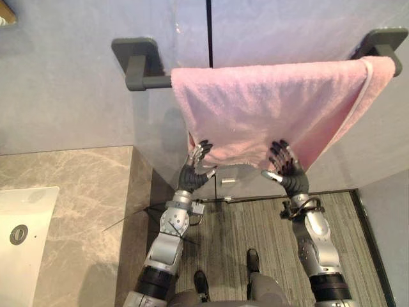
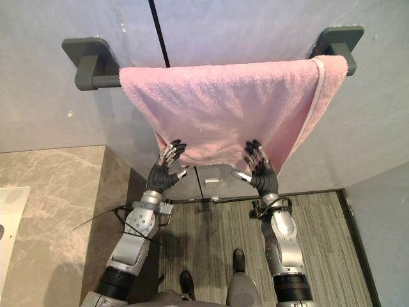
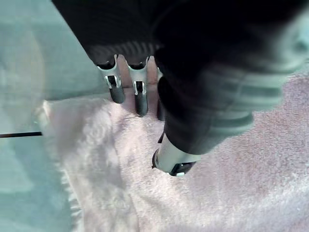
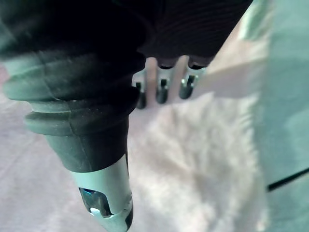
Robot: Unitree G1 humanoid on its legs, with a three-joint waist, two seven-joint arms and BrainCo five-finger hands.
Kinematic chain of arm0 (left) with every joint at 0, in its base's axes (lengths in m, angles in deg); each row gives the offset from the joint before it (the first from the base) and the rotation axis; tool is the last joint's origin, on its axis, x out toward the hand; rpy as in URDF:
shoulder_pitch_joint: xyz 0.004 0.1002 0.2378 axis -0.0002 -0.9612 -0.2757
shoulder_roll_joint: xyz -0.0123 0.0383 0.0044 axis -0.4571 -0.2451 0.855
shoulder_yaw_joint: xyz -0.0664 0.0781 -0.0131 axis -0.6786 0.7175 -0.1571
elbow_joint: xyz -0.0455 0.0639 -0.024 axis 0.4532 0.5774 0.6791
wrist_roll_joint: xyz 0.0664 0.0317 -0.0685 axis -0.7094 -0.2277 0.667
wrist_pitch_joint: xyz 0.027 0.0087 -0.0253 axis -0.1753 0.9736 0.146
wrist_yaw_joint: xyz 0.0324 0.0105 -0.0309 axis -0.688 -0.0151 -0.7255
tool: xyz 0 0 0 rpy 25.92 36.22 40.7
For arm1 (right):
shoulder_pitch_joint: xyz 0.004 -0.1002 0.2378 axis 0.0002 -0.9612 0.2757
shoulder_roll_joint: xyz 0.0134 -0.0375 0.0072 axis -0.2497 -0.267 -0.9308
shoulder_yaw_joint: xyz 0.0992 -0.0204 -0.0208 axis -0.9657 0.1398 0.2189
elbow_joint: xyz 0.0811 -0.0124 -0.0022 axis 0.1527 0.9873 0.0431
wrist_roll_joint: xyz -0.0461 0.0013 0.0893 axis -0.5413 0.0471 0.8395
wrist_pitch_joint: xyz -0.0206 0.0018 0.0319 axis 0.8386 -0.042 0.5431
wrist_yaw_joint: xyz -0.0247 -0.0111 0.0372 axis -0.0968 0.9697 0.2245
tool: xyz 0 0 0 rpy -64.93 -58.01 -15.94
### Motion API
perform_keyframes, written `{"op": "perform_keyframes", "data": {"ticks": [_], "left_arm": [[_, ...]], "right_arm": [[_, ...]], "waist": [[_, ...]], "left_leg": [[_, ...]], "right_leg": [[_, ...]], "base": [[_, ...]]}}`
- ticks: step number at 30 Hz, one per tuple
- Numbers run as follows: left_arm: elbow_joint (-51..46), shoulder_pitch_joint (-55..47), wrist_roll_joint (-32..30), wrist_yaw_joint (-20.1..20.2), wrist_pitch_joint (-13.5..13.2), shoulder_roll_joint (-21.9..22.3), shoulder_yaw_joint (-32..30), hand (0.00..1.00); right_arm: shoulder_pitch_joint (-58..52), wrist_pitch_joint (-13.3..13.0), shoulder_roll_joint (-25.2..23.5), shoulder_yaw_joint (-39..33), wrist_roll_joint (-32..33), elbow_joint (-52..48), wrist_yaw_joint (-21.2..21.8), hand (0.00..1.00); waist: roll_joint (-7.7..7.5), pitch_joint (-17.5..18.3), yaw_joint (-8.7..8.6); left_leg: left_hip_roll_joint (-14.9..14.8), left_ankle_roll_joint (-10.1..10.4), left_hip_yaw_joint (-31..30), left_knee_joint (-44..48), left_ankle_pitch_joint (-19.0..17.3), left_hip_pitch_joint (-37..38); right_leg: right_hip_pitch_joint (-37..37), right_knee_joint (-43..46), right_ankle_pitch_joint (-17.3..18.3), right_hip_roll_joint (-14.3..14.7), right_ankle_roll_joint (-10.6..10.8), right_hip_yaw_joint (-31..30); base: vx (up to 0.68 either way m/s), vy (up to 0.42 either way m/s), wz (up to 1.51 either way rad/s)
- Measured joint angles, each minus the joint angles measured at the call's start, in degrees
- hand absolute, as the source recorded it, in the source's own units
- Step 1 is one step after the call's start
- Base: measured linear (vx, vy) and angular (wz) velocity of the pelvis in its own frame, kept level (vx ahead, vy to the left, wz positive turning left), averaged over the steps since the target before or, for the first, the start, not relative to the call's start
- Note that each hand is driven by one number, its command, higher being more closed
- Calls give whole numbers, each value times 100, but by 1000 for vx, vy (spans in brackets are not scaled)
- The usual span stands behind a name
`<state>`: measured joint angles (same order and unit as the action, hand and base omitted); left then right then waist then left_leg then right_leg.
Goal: Organize washtable
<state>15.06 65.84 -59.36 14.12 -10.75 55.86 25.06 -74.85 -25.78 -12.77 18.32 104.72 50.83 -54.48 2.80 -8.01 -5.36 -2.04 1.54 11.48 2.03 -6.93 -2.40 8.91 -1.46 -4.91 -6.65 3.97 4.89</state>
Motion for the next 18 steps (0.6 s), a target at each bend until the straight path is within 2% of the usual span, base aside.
{"op": "perform_keyframes", "data": {"ticks": [4, 7, 11, 15, 18], "left_arm": [[1, -496, -57, 191, 46, -82, -7, 0], [138, -849, -212, 265, 55, -198, -103, 0], [495, -1102, -247, 366, 102, -279, -124, 0], [1503, -1280, -252, 448, 127, -298, -355, 0], [2601, -1316, -308, 420, 182, -306, -575, 0]], "right_arm": [[-450, 106, -58, -53, -141, 432, 28, 0], [-720, 190, -278, -274, -139, 972, 41, 0], [-853, 278, -310, -334, -151, 1576, 26, 0], [-932, 345, -379, -467, -501, 2570, -13, 0], [-958, 405, -419, -582, -612, 3543, -165, 0]], "waist": [[-111, 71, 10], [-231, 165, 6], [-270, 265, 8], [-273, 362, 30], [-257, 414, 43]], "left_leg": [[-3, 0, -4, 8, 0, 83], [-3, -1, -11, 10, -1, 149], [-2, -1, -11, 11, -1, 222], [-7, -2, -14, 16, -1, 330], [-31, -2, 15, 62, -5, 435]], "right_leg": [[-97, -1, 0, 3, 0, -7], [-161, -1, -1, 40, 2, 6], [-232, -9, -13, 41, 19, 2], [-359, -73, -25, 51, 39, 2], [-451, -42, -25, 67, 40, -15]], "base": [[-8, -6, 0], [-46, -34, 0], [-51, -27, -2], [-82, -38, -2], [-64, -33, -7]]}}
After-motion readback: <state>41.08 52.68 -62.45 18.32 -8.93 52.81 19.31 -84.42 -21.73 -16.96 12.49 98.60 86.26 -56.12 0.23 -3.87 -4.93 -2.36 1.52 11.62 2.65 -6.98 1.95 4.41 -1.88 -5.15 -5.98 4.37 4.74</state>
